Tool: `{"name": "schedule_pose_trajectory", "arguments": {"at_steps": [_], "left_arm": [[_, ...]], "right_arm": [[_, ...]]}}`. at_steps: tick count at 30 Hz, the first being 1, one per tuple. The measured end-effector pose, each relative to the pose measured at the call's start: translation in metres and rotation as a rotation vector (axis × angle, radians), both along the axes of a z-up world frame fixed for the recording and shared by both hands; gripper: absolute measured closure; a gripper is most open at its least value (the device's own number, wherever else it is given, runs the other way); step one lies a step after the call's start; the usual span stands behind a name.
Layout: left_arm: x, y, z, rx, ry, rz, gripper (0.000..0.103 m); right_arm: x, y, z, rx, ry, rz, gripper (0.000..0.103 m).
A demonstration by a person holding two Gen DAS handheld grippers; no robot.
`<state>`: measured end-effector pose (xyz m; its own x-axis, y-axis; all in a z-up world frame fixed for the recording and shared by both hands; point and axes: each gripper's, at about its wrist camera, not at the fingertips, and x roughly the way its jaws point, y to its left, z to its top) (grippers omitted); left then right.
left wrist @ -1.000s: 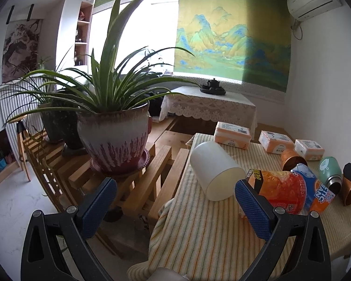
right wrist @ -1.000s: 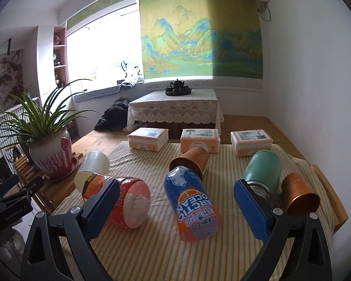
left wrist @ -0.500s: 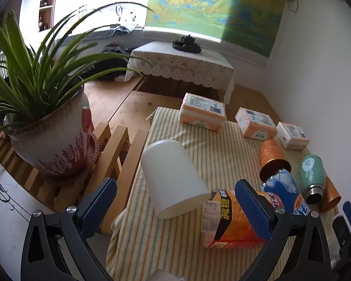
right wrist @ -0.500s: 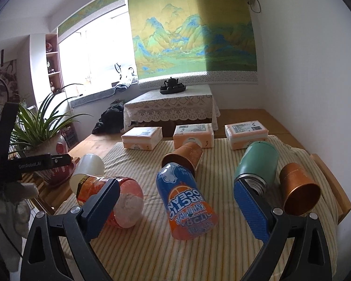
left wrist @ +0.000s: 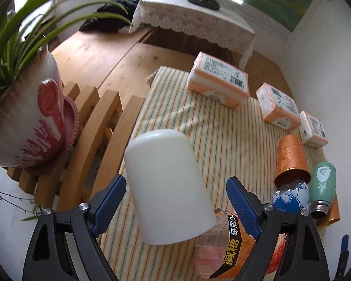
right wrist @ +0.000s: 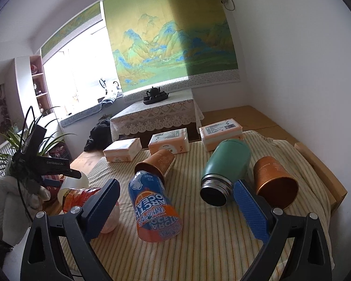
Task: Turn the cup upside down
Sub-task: 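Close the left gripper around the white cup's body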
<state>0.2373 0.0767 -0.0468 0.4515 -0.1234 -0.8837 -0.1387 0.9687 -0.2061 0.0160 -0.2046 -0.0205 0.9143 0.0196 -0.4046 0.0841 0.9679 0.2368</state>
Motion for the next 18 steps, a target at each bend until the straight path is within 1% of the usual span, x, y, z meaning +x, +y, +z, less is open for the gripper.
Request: {"name": "schedule_pose_trajectory", "arguments": {"at_steps": [2, 8, 10, 12, 15, 18], "left_arm": [[0.002, 0.002, -0.004, 0.001, 0.022, 0.017, 0.021], [0.008, 0.01, -0.014, -0.024, 0.061, 0.026, 0.025], [0.011, 0.014, -0.019, -0.054, 0.079, 0.029, 0.025], [0.012, 0.017, -0.02, -0.067, 0.08, 0.026, 0.025], [0.012, 0.015, -0.02, -0.058, 0.066, 0.01, 0.025], [0.008, 0.017, -0.019, -0.067, 0.057, 0.008, 0.026]], "right_arm": [[-0.002, -0.003, -0.002, 0.02, 0.0, 0.0, 0.007], [-0.005, -0.008, -0.008, 0.027, 0.005, 0.004, 0.007], [-0.005, -0.008, -0.01, 0.031, 0.012, 0.01, 0.007], [-0.006, -0.008, -0.01, 0.035, 0.011, 0.008, 0.007], [-0.009, -0.007, -0.01, 0.034, 0.008, 0.002, 0.007], [-0.013, -0.006, -0.01, 0.032, 0.006, -0.005, 0.007]]}}
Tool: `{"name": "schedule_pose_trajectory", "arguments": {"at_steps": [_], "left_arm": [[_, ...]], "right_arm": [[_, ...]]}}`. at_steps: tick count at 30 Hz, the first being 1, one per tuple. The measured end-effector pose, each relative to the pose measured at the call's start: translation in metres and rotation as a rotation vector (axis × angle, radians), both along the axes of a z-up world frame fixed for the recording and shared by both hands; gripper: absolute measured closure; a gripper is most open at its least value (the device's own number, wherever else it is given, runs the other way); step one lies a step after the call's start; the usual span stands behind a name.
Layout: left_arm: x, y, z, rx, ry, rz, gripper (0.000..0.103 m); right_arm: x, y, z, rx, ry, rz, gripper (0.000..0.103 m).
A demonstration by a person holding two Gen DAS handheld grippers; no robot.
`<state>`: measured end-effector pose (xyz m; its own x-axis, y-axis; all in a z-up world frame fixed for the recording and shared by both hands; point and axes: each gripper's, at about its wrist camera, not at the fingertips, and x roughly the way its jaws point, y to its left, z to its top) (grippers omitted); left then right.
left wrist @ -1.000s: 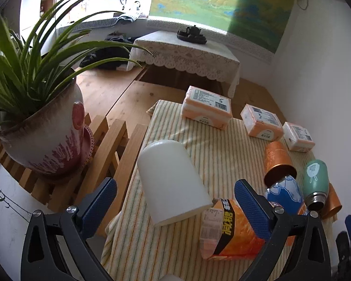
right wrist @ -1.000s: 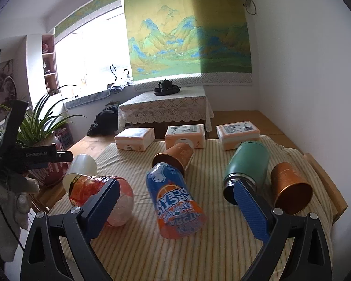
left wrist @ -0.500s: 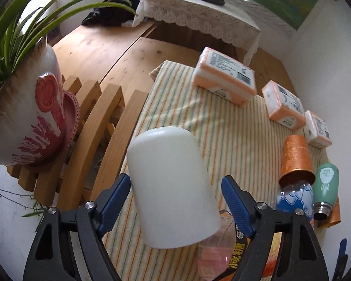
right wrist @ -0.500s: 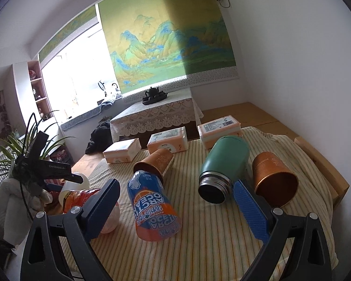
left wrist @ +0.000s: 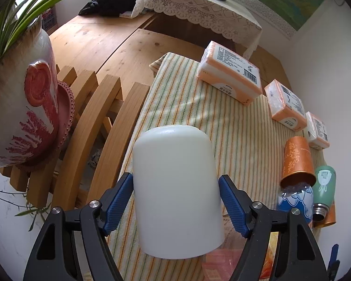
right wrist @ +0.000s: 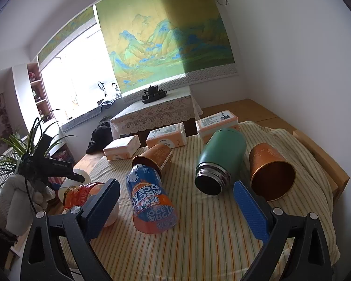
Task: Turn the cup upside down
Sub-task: 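Close the left gripper around the white cup's body, then lift the white cup with the left gripper toward the right gripper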
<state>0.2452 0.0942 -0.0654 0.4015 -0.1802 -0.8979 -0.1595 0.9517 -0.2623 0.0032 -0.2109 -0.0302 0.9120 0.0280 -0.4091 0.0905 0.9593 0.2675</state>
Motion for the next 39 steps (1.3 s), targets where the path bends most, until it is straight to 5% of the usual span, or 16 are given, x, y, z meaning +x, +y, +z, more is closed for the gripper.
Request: {"name": "schedule_pose_trajectory", "arguments": {"at_steps": [13, 21, 28, 39], "left_arm": [[-0.026, 0.009, 0.028, 0.067, -0.053, -0.051, 0.026], [-0.062, 0.002, 0.075, 0.103, -0.13, -0.119, 0.026], [-0.118, -0.056, 0.102, 0.159, -0.169, -0.309, 0.026], [-0.186, -0.154, 0.078, 0.162, -0.095, -0.571, 0.026]], "right_arm": [[0.001, 0.008, 0.001, 0.004, -0.01, 0.0, 0.007], [-0.003, -0.002, 0.006, 0.021, -0.03, -0.032, 0.007], [-0.014, -0.021, 0.004, 0.036, -0.03, -0.084, 0.007], [-0.038, -0.04, 0.003, 0.061, -0.038, -0.13, 0.007]]}}
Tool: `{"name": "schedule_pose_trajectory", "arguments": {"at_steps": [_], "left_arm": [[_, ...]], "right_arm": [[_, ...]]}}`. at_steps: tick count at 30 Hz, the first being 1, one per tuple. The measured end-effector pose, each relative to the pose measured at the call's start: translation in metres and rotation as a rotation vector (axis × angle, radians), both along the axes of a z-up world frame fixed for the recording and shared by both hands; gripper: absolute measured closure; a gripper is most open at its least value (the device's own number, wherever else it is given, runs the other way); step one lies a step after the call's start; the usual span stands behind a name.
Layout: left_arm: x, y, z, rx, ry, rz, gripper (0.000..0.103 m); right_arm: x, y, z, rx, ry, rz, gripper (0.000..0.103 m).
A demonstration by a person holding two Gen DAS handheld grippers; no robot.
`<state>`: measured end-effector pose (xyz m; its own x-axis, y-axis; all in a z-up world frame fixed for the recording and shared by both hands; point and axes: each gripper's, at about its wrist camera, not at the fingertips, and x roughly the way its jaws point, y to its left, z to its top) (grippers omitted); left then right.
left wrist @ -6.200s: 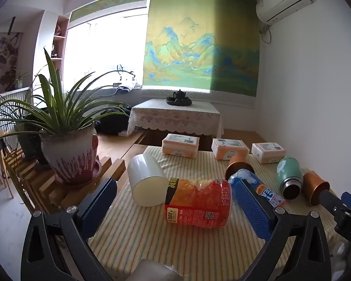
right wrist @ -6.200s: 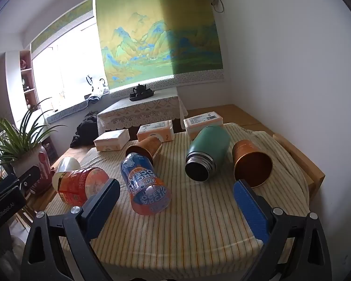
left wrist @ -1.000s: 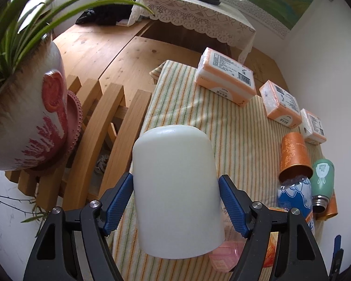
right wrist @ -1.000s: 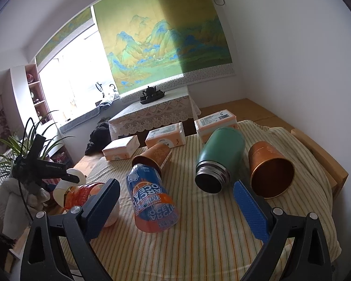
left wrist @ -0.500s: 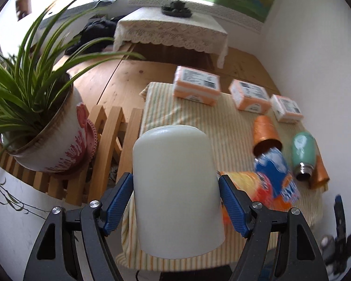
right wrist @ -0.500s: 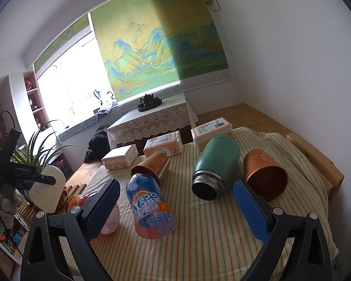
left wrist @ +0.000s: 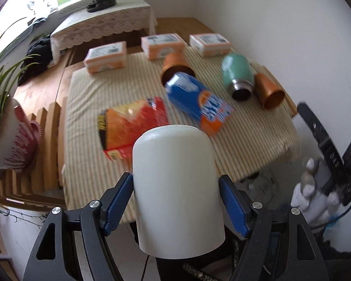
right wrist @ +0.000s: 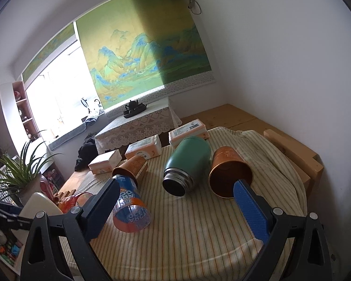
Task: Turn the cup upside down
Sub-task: 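Lift the white cup with the left gripper toward the right gripper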
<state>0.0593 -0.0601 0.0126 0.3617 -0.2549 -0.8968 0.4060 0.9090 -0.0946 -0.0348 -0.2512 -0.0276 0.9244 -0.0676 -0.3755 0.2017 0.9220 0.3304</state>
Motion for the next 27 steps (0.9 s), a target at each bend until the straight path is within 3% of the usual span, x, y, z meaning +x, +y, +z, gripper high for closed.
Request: {"name": "schedule_pose_trajectory", "arguments": {"at_steps": [4, 12, 21, 27], "left_arm": [[-0.008, -0.022, -0.012, 0.072, 0.006, -0.07, 0.026], [0.018, -0.052, -0.041, 0.181, 0.026, -0.188, 0.026], [0.043, -0.071, -0.063, 0.228, -0.013, -0.27, 0.025], [0.053, -0.064, -0.065, 0.183, -0.027, -0.274, 0.025]], "right_arm": [[-0.006, -0.001, 0.001, 0.003, -0.012, -0.004, 0.007], [-0.008, -0.003, 0.001, -0.002, -0.001, -0.009, 0.007], [-0.009, -0.004, -0.008, 0.001, 0.039, -0.009, 0.007], [-0.004, 0.006, -0.009, -0.017, 0.072, 0.03, 0.007]]}}
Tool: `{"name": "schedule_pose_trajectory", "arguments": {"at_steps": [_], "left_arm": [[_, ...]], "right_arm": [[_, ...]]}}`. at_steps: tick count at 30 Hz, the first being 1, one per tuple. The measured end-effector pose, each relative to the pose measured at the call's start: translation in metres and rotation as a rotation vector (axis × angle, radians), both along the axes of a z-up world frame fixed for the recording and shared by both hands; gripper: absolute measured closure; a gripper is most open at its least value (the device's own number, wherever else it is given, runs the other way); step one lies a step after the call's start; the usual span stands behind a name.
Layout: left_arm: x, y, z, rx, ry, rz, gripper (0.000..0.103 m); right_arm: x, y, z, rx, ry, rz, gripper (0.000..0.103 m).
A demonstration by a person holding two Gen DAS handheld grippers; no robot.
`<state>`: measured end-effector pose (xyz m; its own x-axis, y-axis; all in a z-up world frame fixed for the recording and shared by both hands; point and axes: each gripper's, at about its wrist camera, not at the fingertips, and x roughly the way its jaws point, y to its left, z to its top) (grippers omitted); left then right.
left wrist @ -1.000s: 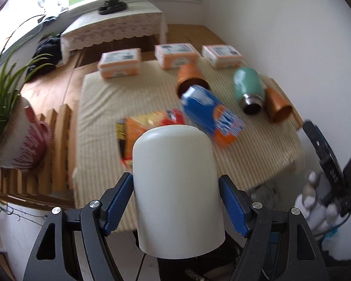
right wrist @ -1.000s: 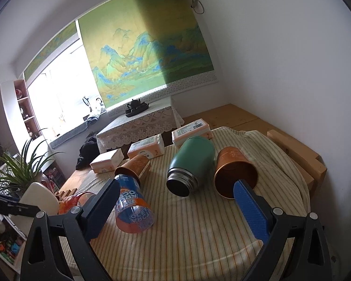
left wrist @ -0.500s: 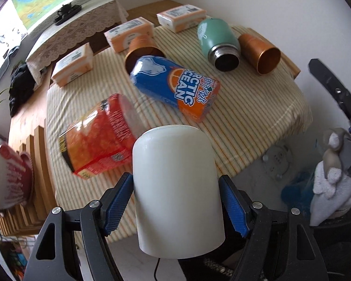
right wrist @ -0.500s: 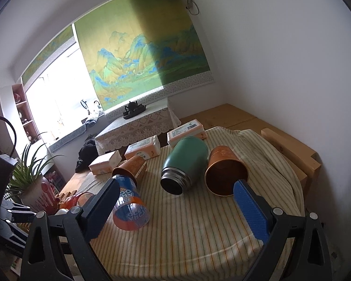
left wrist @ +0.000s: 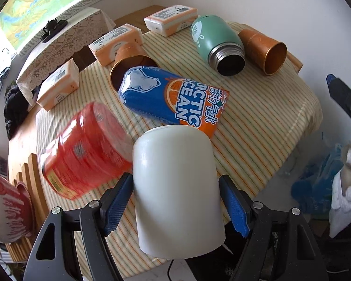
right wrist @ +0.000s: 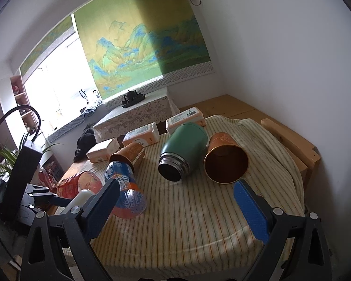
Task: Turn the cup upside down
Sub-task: 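Lift the white cup with the left gripper toward the right gripper, then grasp the white cup with the right gripper while the left gripper opens and releases it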
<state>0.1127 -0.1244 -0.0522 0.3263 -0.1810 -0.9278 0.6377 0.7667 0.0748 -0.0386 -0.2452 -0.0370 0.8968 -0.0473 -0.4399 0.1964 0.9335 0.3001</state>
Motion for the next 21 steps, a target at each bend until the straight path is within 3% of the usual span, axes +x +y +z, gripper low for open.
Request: {"name": "schedule_pose_trajectory", "arguments": {"at_steps": [5, 8, 13, 21], "left_arm": [[-0.005, 0.005, 0.003, -0.056, 0.027, -0.005, 0.023], [-0.013, 0.013, 0.013, -0.102, 0.003, -0.008, 0.018], [-0.026, 0.039, 0.028, -0.184, -0.011, 0.025, 0.017], [-0.06, 0.108, 0.032, -0.272, -0.091, 0.187, 0.017]], "right_arm": [[0.003, 0.015, 0.004, -0.032, 0.044, 0.028, 0.007], [0.006, 0.022, 0.004, 0.003, 0.083, 0.075, 0.007], [0.013, 0.036, -0.003, 0.103, 0.157, 0.141, 0.007], [0.04, 0.074, -0.012, 0.212, 0.283, 0.244, 0.007]]}}
